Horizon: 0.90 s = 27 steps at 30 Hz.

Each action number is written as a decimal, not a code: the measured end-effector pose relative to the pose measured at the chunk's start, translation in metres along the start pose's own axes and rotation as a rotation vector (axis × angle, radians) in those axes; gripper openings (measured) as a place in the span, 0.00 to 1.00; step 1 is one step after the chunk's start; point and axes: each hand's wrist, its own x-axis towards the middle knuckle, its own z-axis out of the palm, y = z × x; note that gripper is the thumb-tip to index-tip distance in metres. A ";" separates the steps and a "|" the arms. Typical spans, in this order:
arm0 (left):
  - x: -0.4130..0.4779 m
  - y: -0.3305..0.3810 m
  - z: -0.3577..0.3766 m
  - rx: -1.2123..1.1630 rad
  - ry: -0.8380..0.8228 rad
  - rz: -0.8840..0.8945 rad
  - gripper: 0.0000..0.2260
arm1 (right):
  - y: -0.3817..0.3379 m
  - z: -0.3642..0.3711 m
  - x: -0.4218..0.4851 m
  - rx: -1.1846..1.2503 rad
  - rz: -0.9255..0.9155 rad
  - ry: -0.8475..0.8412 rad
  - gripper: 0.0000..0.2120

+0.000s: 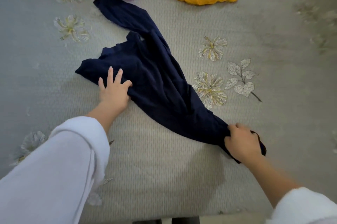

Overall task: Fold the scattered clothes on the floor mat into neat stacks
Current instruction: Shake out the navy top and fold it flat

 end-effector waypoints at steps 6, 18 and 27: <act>-0.025 0.028 -0.020 -0.179 -0.044 0.205 0.11 | -0.061 -0.001 -0.004 0.312 -0.112 0.210 0.22; -0.151 -0.029 0.039 -0.810 0.140 -0.602 0.28 | -0.183 -0.035 0.001 0.405 -0.568 0.293 0.17; -0.166 -0.040 0.033 -1.116 0.006 -0.267 0.08 | -0.264 -0.063 0.030 0.205 -0.686 0.028 0.32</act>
